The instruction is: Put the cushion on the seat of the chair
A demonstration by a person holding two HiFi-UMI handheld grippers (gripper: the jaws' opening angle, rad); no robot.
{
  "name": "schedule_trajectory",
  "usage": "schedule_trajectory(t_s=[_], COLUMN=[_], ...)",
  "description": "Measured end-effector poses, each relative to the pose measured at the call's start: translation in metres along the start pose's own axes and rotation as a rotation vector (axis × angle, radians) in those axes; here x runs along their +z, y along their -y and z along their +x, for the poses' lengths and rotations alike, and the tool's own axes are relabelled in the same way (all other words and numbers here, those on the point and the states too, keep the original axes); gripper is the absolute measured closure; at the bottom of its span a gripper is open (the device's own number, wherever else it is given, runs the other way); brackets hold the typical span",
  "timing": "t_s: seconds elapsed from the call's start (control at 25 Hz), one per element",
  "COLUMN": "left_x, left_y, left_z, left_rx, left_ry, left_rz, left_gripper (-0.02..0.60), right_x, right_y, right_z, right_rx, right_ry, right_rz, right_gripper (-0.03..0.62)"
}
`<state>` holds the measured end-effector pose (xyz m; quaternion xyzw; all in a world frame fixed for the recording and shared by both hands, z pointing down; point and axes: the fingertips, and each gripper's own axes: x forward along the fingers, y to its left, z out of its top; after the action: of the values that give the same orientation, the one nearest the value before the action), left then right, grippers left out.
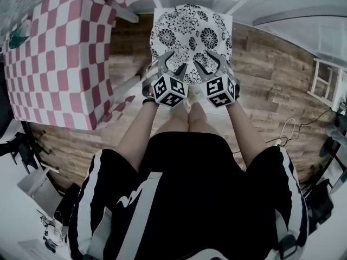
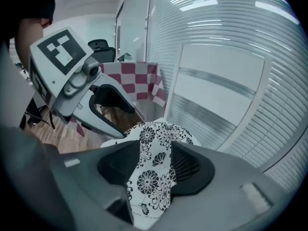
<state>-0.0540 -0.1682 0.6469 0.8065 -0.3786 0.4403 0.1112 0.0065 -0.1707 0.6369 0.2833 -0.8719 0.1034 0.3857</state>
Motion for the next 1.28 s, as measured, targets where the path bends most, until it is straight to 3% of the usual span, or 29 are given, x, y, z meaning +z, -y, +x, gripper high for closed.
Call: schedule_trajectory(t_s=[0.2,0.4,0.56,0.76,0.84,1.12,1.28], left_x=[0.044,0.08,0.107,0.136,0.146,0.181,0.197], left_y=[-0.017,-0.038,-0.052,-0.065,-0.07,-0.083,-0.091], left_z=[-0.024,-0.054,-0.085,-0.121,-0.133,-0.169,-0.189], left_rx=[0.058,0.11,0.135,0.174,0.187,0.218,0.238], left_ry=[0.103,0.203,0.297,0.402,0.439,0.548,0.609], left_rz=[-0.015,-0.077,-0.141,-0.178,-0.195,-0.209,-0.217], left_gripper=[0.321,0.331,0.333,0.333,0.367,0.371,0.414], right_x=[0.041,0.09,0.118,0.148,0.161,0.214,0.228], right_y=[0.028,0.048,0.056,0.067,0.071,0.068,0.069], right_z=[-0.024,-0.056,-0.082,-0.113,-0.124,-0.166,-0.182], right_rx=[-0.077,-0.129,-0.149,-0.152,-0.161,-0.19,-0.207], right_ry=[0.103,0.228,0.313,0.41,0.449,0.586,0.624], right_rz=[0.087,0.098,0.117,0.23,0.254,0.233,0.219], right_gripper=[0.411,0.428,0.442,0.456,0.457,0.47,0.484])
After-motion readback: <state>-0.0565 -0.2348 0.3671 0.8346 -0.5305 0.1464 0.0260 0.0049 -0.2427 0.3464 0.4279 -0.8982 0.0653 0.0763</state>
